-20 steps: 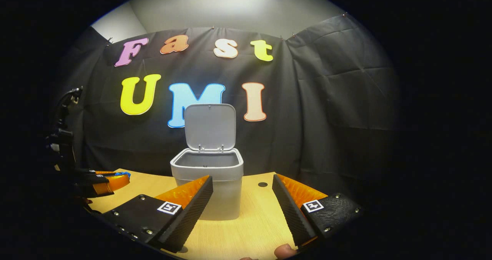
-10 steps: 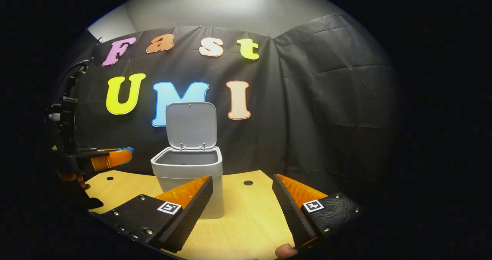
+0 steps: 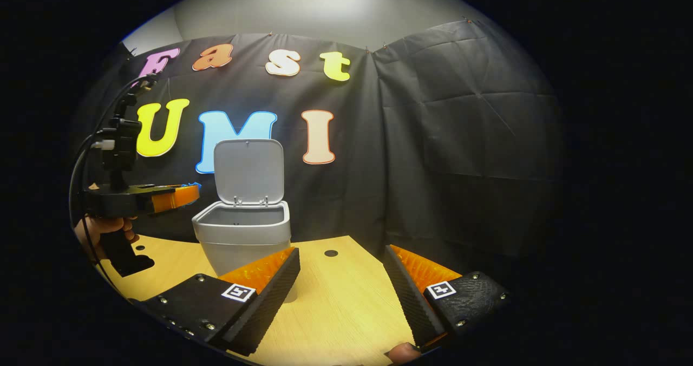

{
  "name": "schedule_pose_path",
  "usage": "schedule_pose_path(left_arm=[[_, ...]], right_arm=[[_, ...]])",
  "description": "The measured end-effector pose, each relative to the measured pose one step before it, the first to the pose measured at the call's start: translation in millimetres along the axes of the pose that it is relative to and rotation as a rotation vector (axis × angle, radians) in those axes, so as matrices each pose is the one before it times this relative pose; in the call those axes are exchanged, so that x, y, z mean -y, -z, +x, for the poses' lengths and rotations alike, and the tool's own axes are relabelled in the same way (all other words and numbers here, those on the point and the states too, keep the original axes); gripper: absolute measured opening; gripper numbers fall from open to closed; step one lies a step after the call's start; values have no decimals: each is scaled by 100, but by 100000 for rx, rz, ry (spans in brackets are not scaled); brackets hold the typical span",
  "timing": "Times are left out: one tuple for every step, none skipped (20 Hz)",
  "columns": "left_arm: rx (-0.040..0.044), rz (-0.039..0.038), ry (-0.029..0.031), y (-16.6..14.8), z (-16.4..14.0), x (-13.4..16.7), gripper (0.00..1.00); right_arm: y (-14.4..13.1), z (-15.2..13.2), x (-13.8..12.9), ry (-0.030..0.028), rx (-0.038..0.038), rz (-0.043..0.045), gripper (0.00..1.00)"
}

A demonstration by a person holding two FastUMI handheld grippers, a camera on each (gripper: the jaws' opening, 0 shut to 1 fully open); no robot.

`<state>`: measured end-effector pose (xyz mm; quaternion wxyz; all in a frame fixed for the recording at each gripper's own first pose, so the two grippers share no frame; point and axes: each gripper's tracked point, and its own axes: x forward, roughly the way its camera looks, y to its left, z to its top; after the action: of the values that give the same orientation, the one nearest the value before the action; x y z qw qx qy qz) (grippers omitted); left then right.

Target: Press the lid of the desktop garbage bin to open it, pick up the crumpled paper on the desktop and throw it into the bin, then pick up the pop can on the desktop and drop it into the bin, and finally close the garbage bin lid.

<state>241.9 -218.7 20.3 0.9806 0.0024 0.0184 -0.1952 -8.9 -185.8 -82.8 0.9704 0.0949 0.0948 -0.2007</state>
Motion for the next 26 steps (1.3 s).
schedule_pose_path(left_arm=[[-639,-174,442,302,759,36,36],[-642,-360,131,255,774,79,36],[-617,-343,147,171,679,-32,36],[-603,-473,275,211,623,48,36],[-1038,-634,217,221,617,52,36],[-1153,-452,312,335,593,4,36],[-859,-375,-228,262,538,-91,38],[-1244,-514,-289,276,428,-155,41],[-1182,-624,398,275,477,71,44],[-417,-449,321,21,233,245,46],[-552,241,641,76,201,146,47],[-807,706,72,170,211,69,48],[-422,217,130,8,4,24,48],[-272,-285,751,41,55,260,50],[-420,-37,470,51,18,275,62],[-4,-67,100,44,-96,121,68],[334,-269,187,-154,-28,-45,77],[210,-237,354,-104,-164,32,87],[175,-141,278,-133,-87,54,98],[-109,3,694,-166,-62,79,100],[-125,-44,99,-31,-270,64,100],[329,-465,-116,-125,-340,-176,100],[505,-861,71,-298,-434,-140,100],[498,-861,-246,-245,-559,-220,100],[425,-779,-464,-138,-635,-406,100],[739,-497,-711,-283,-602,-375,100]], right_arm=[[-77,-92,187,644,-136,-51,99],[63,-70,111,479,-86,9,99],[-20,-56,113,440,-122,-60,99],[125,-64,194,403,-234,-207,99],[40,-167,112,453,-275,-275,99],[81,-30,144,369,-256,-186,99],[12,-69,38,177,-212,39,99],[-1,-78,110,250,-234,21,99],[8,-56,73,405,-161,-130,99],[158,-109,93,457,-226,-177,99],[-9,-46,77,354,-209,-67,99],[82,-74,114,373,-178,60,99],[-72,-33,83,350,38,88,99],[79,-112,60,350,-185,36,99],[-84,-33,19,359,120,53,99],[14,-60,-13,126,126,40,99],[-33,-4,-128,-4,11,-43,99],[-17,-9,-173,-180,41,-67,99],[-90,-38,-254,-243,80,-132,99],[122,-30,-202,-601,81,-126,99],[-74,-56,-458,-685,124,-321,99],[-1,-42,-417,-774,106,-412,99],[-92,11,-431,-901,283,-425,99],[-63,-55,-505,-1101,295,-391,99],[-69,14,-569,-1362,56,-311,99],[-14,-62,-641,-1715,59,-109,99]])
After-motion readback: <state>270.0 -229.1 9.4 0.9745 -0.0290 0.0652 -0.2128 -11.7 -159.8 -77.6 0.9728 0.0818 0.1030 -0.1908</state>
